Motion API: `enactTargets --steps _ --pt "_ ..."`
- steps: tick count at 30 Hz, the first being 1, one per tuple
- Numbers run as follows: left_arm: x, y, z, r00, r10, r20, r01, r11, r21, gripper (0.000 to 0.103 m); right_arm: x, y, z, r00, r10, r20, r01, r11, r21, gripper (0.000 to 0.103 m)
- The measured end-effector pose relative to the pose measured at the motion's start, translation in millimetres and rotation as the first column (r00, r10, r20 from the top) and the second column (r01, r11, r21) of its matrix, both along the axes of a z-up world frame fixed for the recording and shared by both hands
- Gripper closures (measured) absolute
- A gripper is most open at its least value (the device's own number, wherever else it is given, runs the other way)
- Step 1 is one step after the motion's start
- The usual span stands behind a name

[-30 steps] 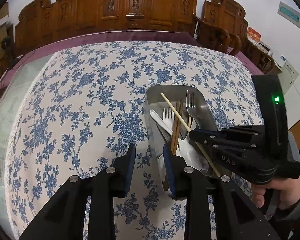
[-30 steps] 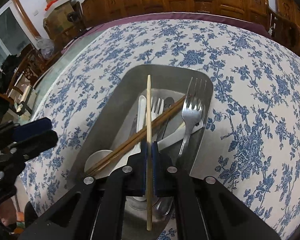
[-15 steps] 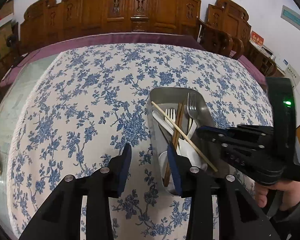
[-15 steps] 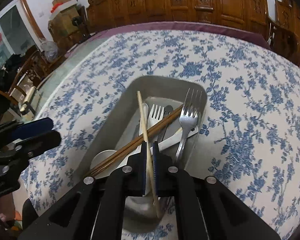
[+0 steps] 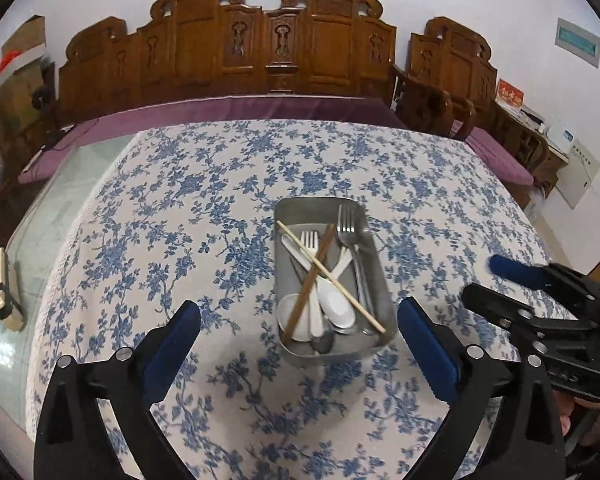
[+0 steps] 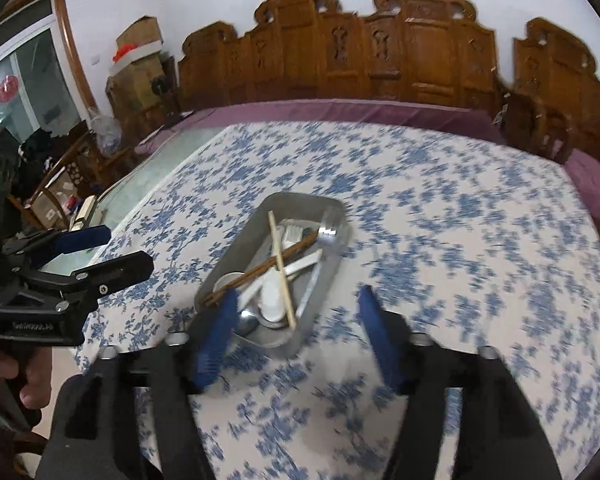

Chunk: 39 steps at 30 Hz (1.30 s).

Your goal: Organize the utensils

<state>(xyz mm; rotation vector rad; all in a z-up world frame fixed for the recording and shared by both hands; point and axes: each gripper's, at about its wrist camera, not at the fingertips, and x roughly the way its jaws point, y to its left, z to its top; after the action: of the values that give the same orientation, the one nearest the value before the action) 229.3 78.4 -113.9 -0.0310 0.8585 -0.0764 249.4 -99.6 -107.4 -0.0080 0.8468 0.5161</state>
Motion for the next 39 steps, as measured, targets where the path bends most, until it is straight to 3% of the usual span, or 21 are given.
enactTargets --steps 3,7,16,22,39 --pt "-10 -10 5 1.0 0.008 0.005 -0.008 1.0 -0.001 0.008 -16 -24 12 0.999 -0.044 0.026 0.044 0.999 -0.004 0.014" --pt "-28 -26 24 0.998 0.017 0.068 -0.019 0.999 0.027 0.008 -38 -51 34 0.991 -0.101 0.089 0.102 0.995 -0.005 0.003" --pt "-65 -55 81 0.972 -0.003 0.234 -0.002 1.0 0.023 0.008 -81 -94 94 0.955 -0.182 0.236 0.173 0.983 0.057 0.003" --pt "-84 -67 103 0.957 -0.01 0.288 0.001 1.0 0.032 0.008 -102 -103 125 0.928 -0.201 0.313 0.185 0.979 0.081 0.003" --pt "-99 -75 110 0.949 -0.007 0.315 0.001 1.0 0.019 0.008 -110 -101 133 0.914 -0.219 0.341 0.205 0.976 0.077 0.003"
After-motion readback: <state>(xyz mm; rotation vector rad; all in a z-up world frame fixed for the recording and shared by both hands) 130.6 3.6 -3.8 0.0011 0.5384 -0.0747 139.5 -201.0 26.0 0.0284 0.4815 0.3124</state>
